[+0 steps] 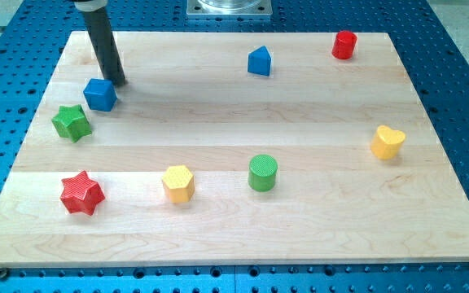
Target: Push the green star and cube upwards
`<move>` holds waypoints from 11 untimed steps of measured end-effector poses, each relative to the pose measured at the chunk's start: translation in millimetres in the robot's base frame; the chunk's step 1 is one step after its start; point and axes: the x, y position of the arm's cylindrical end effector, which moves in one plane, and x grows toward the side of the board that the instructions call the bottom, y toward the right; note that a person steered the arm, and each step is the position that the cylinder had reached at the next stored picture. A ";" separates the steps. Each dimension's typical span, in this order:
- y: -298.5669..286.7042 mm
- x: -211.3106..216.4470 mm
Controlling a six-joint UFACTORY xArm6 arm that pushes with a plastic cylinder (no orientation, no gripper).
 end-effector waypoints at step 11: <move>8.4 140.9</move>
